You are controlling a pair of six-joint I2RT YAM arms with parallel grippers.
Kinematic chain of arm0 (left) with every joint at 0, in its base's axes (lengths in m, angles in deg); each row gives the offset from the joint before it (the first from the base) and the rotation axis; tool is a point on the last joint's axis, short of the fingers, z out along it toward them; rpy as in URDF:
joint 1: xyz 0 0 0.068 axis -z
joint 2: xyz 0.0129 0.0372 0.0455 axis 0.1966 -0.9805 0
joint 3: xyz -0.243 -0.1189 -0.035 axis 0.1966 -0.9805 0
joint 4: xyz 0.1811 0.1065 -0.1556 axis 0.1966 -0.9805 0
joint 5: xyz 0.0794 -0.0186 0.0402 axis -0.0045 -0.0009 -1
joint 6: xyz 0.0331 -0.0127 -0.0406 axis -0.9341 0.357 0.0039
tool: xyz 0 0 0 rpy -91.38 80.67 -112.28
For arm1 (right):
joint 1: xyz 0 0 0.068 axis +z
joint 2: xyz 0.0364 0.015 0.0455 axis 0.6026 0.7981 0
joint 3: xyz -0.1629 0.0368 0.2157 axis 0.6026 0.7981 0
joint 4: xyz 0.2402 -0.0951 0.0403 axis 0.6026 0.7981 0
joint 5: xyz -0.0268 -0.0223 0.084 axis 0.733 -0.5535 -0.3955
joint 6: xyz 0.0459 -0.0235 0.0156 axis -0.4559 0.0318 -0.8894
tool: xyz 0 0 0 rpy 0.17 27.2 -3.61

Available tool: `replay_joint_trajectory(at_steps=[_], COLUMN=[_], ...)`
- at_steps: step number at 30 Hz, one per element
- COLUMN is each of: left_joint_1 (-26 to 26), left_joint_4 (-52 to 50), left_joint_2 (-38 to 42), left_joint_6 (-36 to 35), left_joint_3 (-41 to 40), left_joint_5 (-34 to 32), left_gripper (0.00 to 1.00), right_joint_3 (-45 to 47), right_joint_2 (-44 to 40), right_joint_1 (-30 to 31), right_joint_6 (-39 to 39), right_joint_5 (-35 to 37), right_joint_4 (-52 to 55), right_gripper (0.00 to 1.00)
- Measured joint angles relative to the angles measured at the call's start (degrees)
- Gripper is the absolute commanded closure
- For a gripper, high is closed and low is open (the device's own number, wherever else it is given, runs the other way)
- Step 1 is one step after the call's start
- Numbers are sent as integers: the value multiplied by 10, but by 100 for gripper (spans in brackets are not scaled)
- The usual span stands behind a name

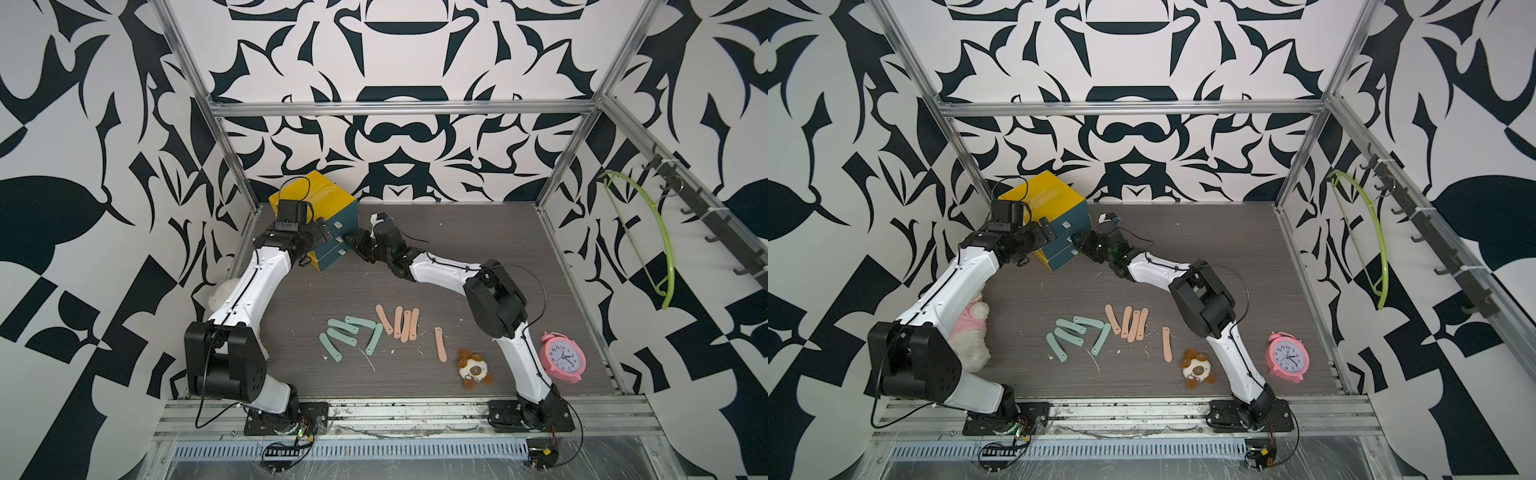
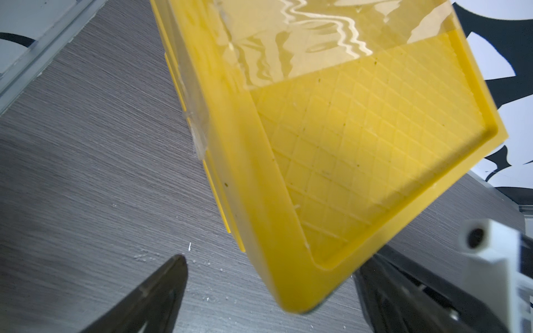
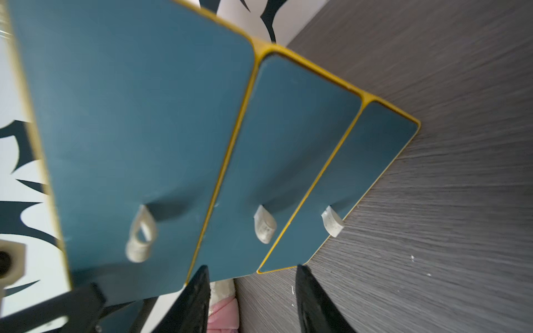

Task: Place the fruit knives into the drawer by color
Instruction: Close the drawer in the storage box, then open the drawer in the storage box.

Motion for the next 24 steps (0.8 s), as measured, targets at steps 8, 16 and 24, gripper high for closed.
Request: replay_joint_trajectory(at_steps=[8, 16, 24], left_joint_1=[0, 0, 0], left_joint_4=[-3, -3, -3], left_joint_2=[0, 0, 0], left_joint_6=[1, 1, 1], left_joint_3=[0, 0, -5], left_joint_5=[-1, 2, 8], left_gripper=[1, 1, 1], right_joint_3=[-30, -56, -81], right_joint_2=[48, 67, 80], right_joint_1=[1, 1, 1], right_joint_6=[-26, -40, -48], right_joint_5=[-2, -2, 0], right_joint_4=[-7, -23, -34], right_gripper=[47, 49, 76])
